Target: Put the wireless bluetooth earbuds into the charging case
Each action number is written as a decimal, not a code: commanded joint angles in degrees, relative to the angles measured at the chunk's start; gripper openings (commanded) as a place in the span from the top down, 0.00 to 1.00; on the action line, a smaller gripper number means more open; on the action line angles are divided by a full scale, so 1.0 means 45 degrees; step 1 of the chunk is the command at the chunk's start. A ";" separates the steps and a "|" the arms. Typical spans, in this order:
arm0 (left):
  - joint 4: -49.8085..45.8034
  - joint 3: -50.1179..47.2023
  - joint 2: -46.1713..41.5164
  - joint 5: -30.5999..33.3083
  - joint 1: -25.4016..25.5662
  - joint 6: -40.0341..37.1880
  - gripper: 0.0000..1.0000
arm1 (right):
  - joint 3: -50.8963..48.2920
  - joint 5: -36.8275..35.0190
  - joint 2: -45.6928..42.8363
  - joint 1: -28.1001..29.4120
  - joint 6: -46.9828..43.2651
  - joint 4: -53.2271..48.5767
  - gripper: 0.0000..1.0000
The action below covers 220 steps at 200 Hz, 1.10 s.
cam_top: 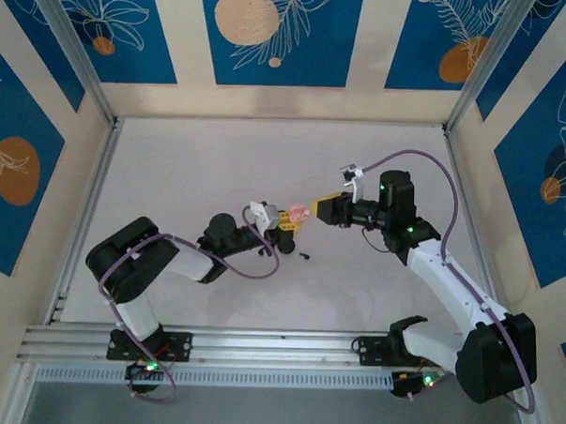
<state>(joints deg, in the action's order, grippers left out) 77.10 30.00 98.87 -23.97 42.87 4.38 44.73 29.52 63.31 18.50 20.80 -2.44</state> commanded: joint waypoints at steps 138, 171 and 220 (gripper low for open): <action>0.0367 -0.0123 -0.0373 -0.0230 0.0082 -0.0251 0.94 | 0.0919 0.1515 0.1866 0.0208 0.0043 -0.0792 0.85; 0.0365 -0.0153 -0.0408 -0.0209 0.0082 -0.0286 0.94 | 0.1007 0.1745 0.2042 0.0283 -0.0002 -0.0751 0.88; 0.0367 -0.0238 -0.0477 -0.0162 0.0092 -0.0310 0.94 | 0.1126 0.1757 0.2181 0.0439 -0.0357 -0.1307 0.89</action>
<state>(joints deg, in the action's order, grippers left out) 76.95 29.61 98.37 -23.94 42.87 3.97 47.83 35.77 72.36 20.01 20.93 -5.74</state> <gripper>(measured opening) 0.170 0.113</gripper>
